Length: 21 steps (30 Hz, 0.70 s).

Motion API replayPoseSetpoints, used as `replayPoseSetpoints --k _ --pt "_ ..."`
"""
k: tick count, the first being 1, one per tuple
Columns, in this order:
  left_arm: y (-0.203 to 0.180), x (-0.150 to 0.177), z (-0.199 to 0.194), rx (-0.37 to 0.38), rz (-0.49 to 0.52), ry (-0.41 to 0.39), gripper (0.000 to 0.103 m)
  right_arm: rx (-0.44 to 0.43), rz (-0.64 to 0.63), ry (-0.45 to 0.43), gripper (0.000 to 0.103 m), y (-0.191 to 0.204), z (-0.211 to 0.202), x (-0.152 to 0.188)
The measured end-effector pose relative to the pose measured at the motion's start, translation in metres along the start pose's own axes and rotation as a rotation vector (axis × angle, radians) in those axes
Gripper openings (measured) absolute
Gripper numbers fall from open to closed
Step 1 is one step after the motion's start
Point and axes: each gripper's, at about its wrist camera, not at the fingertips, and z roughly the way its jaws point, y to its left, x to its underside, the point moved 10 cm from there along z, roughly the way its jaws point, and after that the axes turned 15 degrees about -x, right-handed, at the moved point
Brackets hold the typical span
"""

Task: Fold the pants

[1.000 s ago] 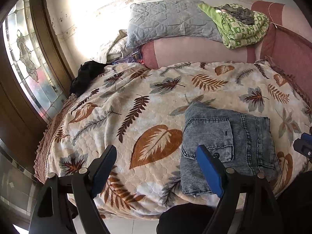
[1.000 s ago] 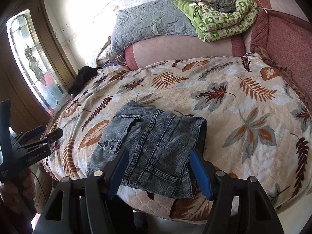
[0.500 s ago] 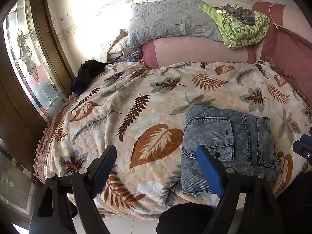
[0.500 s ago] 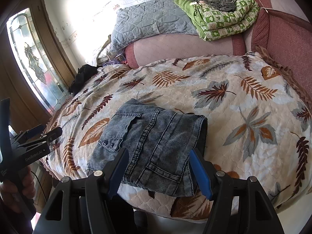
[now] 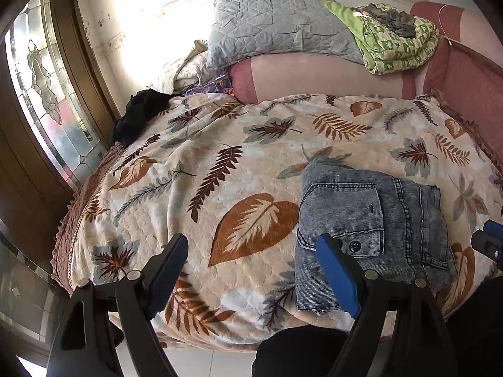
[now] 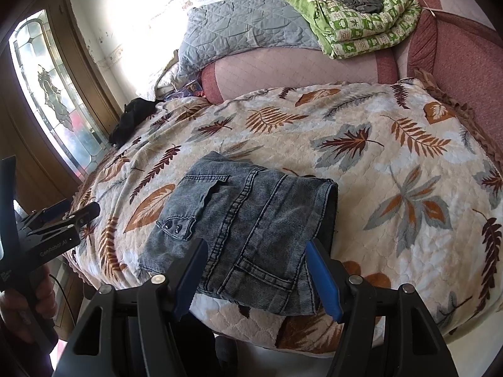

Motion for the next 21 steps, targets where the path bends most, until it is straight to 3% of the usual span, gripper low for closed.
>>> replayPoseSetpoints --k 21 --pt "0.009 0.000 0.007 0.005 -0.028 0.008 0.084 0.003 -0.014 0.035 0.068 0.006 0.016 0.005"
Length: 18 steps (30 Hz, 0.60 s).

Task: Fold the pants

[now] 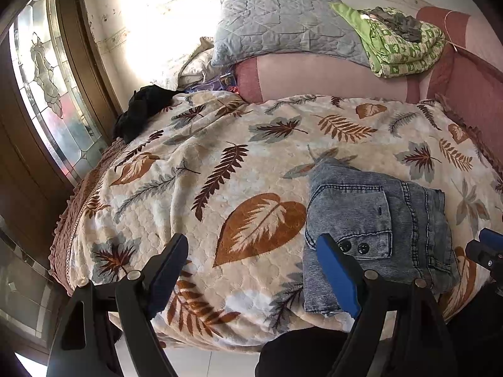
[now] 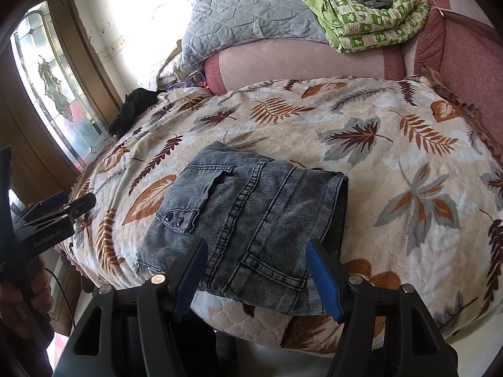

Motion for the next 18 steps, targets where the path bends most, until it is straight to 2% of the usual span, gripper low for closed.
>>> replayPoseSetpoints --k 11,13,16,18 --pt "-0.001 -0.003 0.010 0.004 0.017 0.005 0.084 -0.008 0.001 0.012 0.068 -0.003 0.010 -0.003" --pt "-0.005 -0.003 0.021 0.036 0.032 0.023 0.084 -0.019 0.007 0.013 0.068 -0.006 0.013 -0.003" --pt "-0.011 -0.006 0.046 0.139 0.052 0.058 0.084 -0.028 0.043 0.021 0.068 -0.021 0.020 -0.002" --pt "-0.019 -0.008 0.066 0.177 0.105 0.073 0.084 -0.048 0.100 0.025 0.069 -0.038 0.026 0.000"
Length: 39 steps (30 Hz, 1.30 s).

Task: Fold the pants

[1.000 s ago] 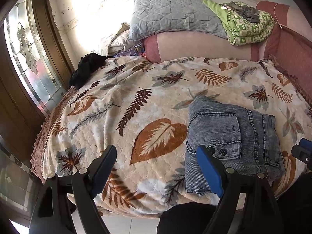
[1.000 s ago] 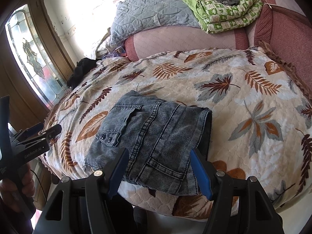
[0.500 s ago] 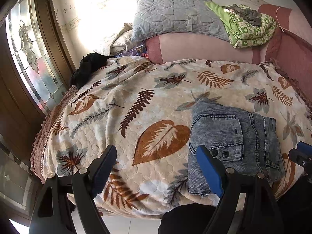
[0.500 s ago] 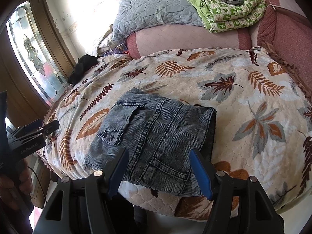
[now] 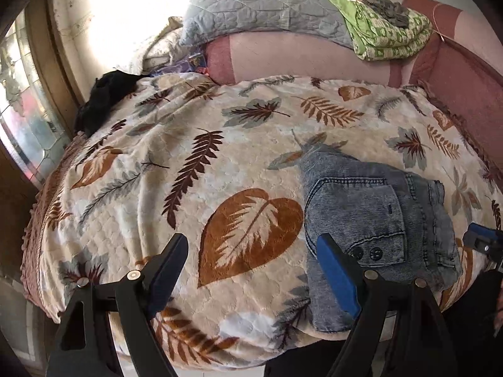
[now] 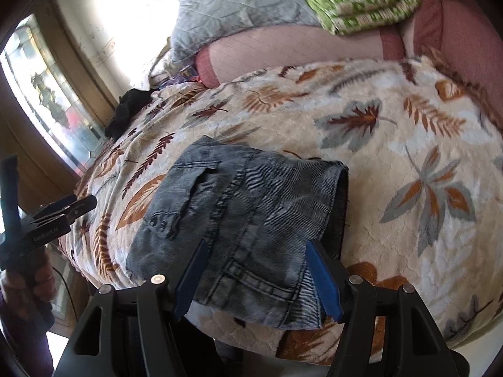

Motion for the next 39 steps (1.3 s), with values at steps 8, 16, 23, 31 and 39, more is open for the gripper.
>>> replayPoseSetpoints --k 8,16,23,31,39 --pt "-0.040 -0.003 0.036 0.221 0.138 0.034 0.084 -0.026 0.225 0.039 0.072 -0.076 0.026 0.003" --pt "-0.097 0.009 0.046 0.455 0.168 0.115 0.084 -0.155 0.274 0.054 0.082 -0.072 0.052 -0.008" --pt "-0.125 0.002 0.053 0.537 0.156 0.152 0.084 -0.212 0.189 0.095 0.082 -0.035 0.081 -0.007" --pt "-0.124 -0.009 0.036 0.521 0.156 0.104 0.041 -0.176 0.080 0.070 0.030 -0.011 0.070 -0.015" --pt "-0.111 -0.096 0.002 0.508 0.114 -0.027 0.033 -0.190 -0.085 -0.053 0.029 0.028 0.036 -0.098"
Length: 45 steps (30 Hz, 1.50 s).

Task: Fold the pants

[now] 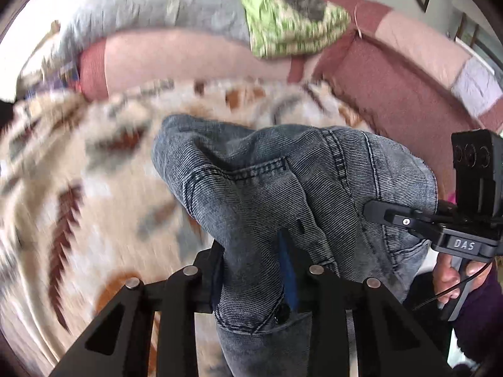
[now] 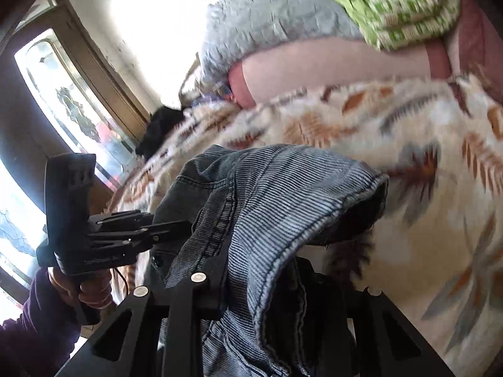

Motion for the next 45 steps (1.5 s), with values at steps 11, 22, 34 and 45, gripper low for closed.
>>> replayPoseSetpoints --k 11,22,34,45 --pt "0.054 -0.001 0.153 -0.264 -0.053 0.266 0.054 0.083 0.245 0.128 0.052 -0.131 0.098 -0.031" --pt "0.070 0.022 0.047 -0.405 -0.094 0.088 0.072 0.092 0.208 -0.060 0.067 -0.111 0.012 -0.023" --pt "0.112 0.099 -0.058 -0.706 -0.178 -0.015 0.078 0.346 0.051 -0.092 0.067 -0.089 -0.103 0.029" --pt "0.079 0.072 -0.173 -0.801 -0.245 -0.261 0.089 0.300 -0.187 -0.219 0.069 0.054 -0.105 0.025"
